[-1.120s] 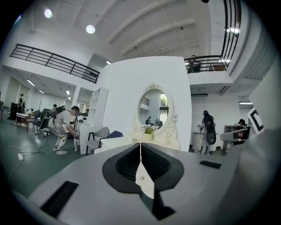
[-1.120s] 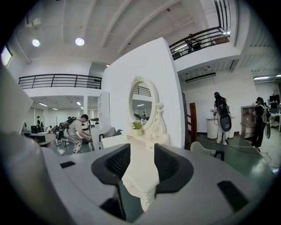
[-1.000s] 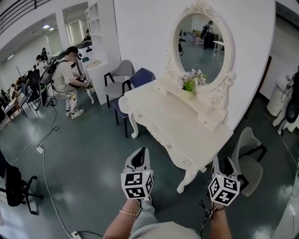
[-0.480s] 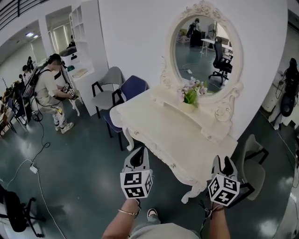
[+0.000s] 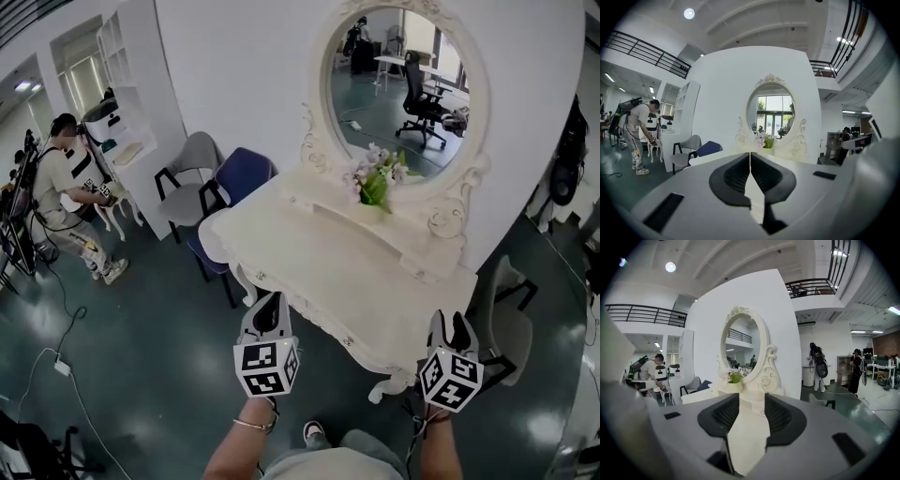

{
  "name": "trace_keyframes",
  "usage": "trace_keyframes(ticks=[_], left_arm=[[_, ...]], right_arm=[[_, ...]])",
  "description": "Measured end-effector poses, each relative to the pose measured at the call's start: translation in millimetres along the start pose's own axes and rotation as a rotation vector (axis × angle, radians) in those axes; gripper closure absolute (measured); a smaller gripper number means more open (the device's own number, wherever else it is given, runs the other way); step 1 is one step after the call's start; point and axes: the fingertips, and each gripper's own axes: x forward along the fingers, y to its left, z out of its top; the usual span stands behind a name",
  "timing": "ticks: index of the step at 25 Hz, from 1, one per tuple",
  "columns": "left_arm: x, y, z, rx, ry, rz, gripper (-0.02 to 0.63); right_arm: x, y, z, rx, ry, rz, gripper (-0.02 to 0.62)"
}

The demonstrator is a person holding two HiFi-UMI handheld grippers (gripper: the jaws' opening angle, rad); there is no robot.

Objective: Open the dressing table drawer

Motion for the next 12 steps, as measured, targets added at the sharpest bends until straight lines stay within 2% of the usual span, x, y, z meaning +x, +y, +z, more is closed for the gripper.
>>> trace_keyframes(ticks=[6,12], left_arm=[[29.6,3.0,-13.5,-0.03,0.031,0.005,0.584],[55.9,-0.7,-4.5,-0.027,0.02,0.015,0.584]], right_arm=[[24.8,-11.0,-4.2,-0.003,0.028,-0.02,0.419],[62.5,-12.3,7.8,-0.001,0.024,-0.003,0.42]])
